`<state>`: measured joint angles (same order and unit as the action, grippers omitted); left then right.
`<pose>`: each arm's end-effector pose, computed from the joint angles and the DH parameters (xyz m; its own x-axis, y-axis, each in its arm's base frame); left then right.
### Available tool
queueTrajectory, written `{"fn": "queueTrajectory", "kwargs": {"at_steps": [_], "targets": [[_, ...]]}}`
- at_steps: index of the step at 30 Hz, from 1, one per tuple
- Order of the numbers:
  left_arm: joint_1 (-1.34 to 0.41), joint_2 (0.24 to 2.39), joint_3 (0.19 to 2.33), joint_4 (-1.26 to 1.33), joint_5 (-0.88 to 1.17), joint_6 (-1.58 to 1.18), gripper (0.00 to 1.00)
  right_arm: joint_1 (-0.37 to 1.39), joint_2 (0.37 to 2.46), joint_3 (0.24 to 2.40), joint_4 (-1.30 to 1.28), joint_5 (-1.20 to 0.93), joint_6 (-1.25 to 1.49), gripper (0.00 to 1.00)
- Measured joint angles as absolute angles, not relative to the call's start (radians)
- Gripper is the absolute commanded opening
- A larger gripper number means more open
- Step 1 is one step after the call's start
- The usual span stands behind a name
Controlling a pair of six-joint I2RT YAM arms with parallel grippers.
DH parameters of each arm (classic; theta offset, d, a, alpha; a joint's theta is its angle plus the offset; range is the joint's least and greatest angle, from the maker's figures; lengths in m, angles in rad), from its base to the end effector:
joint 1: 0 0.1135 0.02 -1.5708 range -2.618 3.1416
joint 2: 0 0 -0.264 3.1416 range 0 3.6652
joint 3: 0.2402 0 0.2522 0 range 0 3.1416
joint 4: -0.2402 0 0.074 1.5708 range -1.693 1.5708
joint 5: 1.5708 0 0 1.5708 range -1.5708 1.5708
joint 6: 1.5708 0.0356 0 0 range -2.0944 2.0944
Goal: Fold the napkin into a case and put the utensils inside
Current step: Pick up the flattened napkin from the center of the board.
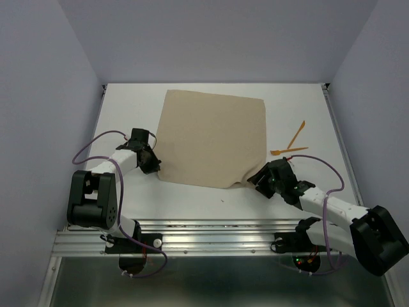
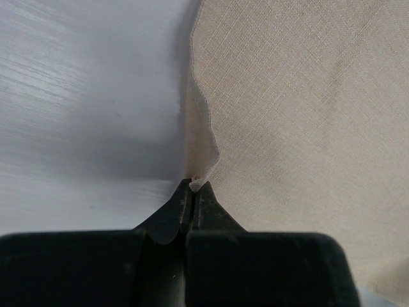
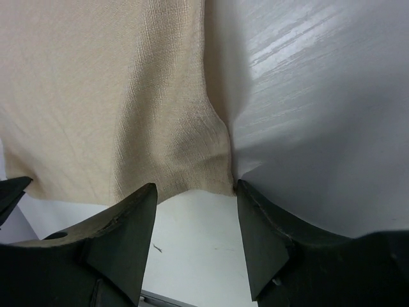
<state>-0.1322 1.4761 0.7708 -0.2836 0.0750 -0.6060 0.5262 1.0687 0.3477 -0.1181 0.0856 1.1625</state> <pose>0.2778 -0.0396 0.1717 -0.7788 -0.4694 -0.4161 -0.3301 0.8707 -0.3645 0.1656 0.0926 0.1468 -0.6694 0.6687 -0.3237 0.4114 0.6964 0.5880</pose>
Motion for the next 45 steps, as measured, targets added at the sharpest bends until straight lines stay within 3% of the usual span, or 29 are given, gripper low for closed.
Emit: {"fn": "queueTrajectory", "kwargs": {"at_steps": [8,21,26,30,36,39,45], "targets": [[-0.136,1.476,0.771,-0.284,0.075,-0.606,0.00,0.527,1.170,0.374,-0.022,0.078,1.132,0.55],[-0.138,1.476,0.770,-0.284,0.075,-0.606,0.00,0.619,1.461,0.667,-0.178,0.291,0.967,0.58],[-0.138,1.476,0.771,-0.284,0.075,-0.606,0.00,0.672,1.542,0.735,-0.235,0.390,0.945,0.47],[-0.138,1.476,0.771,-0.284,0.075,-0.606,0.00,0.691,1.590,0.768,-0.252,0.452,0.931,0.30],[-0.138,1.476,0.771,-0.285,0.075,-0.603,0.00,0.694,1.596,0.764,-0.254,0.492,0.926,0.13],[-0.138,1.476,0.771,-0.285,0.075,-0.603,0.00,0.693,1.573,0.757,-0.253,0.498,0.932,0.09],[-0.138,1.476,0.771,-0.288,0.074,-0.603,0.00,0.693,1.500,0.730,-0.348,0.478,0.942,0.10]]}}
